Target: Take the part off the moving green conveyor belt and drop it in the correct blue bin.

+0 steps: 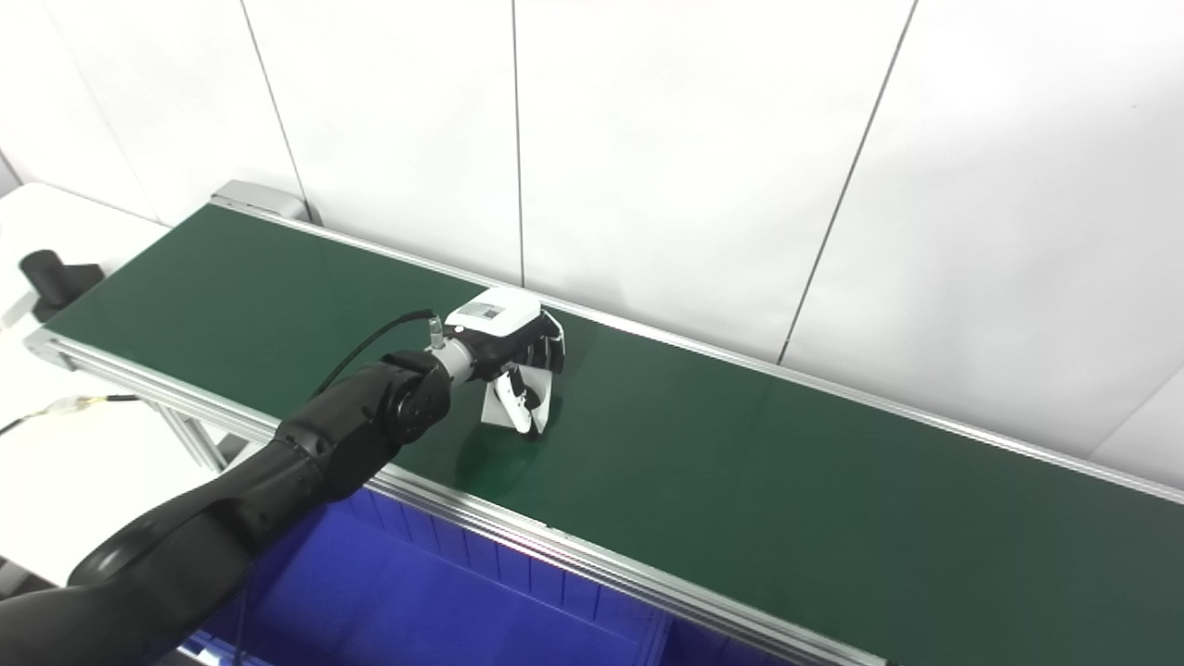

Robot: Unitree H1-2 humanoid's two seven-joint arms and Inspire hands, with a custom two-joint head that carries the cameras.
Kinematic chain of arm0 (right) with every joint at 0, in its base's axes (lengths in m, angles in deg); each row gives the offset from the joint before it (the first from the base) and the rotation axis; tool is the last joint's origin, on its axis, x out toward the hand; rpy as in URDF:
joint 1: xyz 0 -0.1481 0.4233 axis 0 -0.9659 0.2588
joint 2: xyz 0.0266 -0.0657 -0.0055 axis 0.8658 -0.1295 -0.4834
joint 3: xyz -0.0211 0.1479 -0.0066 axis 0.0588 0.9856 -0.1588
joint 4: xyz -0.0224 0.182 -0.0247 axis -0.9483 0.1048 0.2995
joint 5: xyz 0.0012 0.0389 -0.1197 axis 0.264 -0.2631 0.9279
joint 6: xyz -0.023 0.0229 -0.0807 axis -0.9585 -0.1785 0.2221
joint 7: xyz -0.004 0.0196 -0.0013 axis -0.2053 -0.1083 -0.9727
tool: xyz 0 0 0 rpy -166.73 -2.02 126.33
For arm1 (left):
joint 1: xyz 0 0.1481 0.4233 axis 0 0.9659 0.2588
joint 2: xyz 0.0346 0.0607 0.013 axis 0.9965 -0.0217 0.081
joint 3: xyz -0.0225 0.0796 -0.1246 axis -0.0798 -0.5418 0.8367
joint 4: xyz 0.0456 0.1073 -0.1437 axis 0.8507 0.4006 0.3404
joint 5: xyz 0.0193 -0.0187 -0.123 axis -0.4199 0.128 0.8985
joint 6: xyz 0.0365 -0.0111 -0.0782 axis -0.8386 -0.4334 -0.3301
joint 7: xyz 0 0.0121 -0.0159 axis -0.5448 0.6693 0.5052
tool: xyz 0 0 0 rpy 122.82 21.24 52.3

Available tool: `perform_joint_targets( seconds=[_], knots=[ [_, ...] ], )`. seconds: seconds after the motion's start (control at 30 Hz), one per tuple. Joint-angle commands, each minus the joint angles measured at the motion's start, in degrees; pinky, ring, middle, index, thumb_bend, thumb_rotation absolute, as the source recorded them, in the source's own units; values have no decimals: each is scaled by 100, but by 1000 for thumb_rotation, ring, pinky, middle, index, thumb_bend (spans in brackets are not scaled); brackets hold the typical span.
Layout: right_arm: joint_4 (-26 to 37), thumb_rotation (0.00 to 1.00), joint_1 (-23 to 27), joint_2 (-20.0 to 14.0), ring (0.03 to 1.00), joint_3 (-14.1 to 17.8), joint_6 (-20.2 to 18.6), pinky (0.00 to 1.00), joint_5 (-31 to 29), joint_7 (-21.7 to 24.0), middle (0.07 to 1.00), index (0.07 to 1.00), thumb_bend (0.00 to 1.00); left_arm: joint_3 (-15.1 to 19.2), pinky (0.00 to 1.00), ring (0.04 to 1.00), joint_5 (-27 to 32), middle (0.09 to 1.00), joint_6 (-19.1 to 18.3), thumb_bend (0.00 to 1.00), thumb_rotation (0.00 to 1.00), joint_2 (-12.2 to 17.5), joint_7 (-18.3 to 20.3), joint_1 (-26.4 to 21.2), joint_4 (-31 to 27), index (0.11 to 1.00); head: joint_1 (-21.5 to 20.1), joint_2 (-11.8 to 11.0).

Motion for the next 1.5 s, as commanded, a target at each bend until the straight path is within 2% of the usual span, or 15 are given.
perform_joint_targets(
  seconds=[0.0, 0.07, 0.1, 0.13, 0.23, 0.3, 0.43, 0.5, 0.6, 0.73, 0.8, 0.97, 1.2, 1.27, 1.47],
  knots=[
    [117, 516, -1, 13, 705, 47, 313, 741, 100, -36, 742, 865, 916, 266, 321, 388, 275, 464, 207, 500, 0, 241, -138, 54, -470, 528, -5, 4],
    [122, 525, 12, 23, 701, 20, 313, 730, 162, -76, 739, 861, 915, 569, 380, 414, 524, 490, 333, 501, 0, 298, -192, 296, -1124, 511, -168, 85],
    [117, 537, 12, 39, 695, 30, 313, 718, 243, -96, 736, 858, 919, 754, 381, 411, 694, 487, 375, 499, 0, 310, -203, 450, -1528, 513, -345, 175],
    [117, 564, 9, 53, 683, 41, 313, 695, 301, -106, 729, 851, 932, 890, 337, 383, 805, 461, 399, 496, 0, 314, -194, 557, -1802, 532, -377, 192],
    [148, 577, 25, 96, 665, 42, 313, 663, 491, -212, 713, 833, 941, 1240, 331, 371, 1214, 456, 557, 493, 0, 317, -108, 930, -2604, 543, -720, 350],
    [173, 580, 38, 99, 669, 16, 313, 654, 578, -257, 719, 828, 915, 1367, 336, 374, 1373, 468, 616, 494, 0, 314, -62, 1085, -2898, 548, -904, 439],
    [225, 583, 21, 104, 665, 23, 313, 640, 766, -295, 703, 821, 932, 1574, 332, 381, 1592, 472, 988, 496, 0, 242, -174, 1484, -3397, 542, -1110, 537],
    [275, 572, -6, 113, 660, 36, 313, 638, 787, -271, 698, 817, 940, 1629, 352, 396, 1678, 483, 1228, 497, 0, 196, -211, 1622, -3476, 534, -1149, 571],
    [358, 557, -48, 121, 660, 64, 313, 631, 786, -225, 698, 812, 951, 1729, 406, 431, 1840, 489, 1362, 500, 0, 90, -151, 1822, -3601, 517, -1163, 642],
    [417, 570, -98, 178, 656, 123, 313, 623, 851, -202, 696, 810, 966, 1807, 403, 428, 2136, 486, 1575, 499, 0, 41, -43, 2018, -3668, 521, -1222, 732],
    [435, 584, -115, 208, 659, 153, 313, 630, 901, -177, 698, 816, 959, 1841, 436, 444, 2223, 484, 1671, 500, 0, 38, 1, 2102, -3709, 514, -1246, 791],
    [476, 606, -183, 312, 671, 280, 312, 646, 1005, -70, 703, 820, 962, 1798, 412, 428, 2394, 481, 2032, 499, 0, 71, 95, 2424, -3697, 523, -1346, 947],
    [530, 625, -199, 396, 701, 299, 313, 680, 965, 42, 727, 841, 935, 1723, 428, 450, 2668, 488, 1962, 501, 0, -49, 333, 3037, -3987, 503, -1604, 1313],
    [524, 626, -192, 431, 706, 316, 313, 695, 973, 66, 730, 847, 926, 1723, 416, 442, 2773, 486, 2053, 501, 0, -124, 370, 3182, -4029, 509, -1634, 1398],
    [657, 649, -275, 523, 722, 522, 311, 729, 928, 453, 758, 871, 922, 1664, 422, 447, 2859, 490, 2172, 501, 0, -225, 531, 3550, -4206, 503, -1703, 1649]
  ],
)
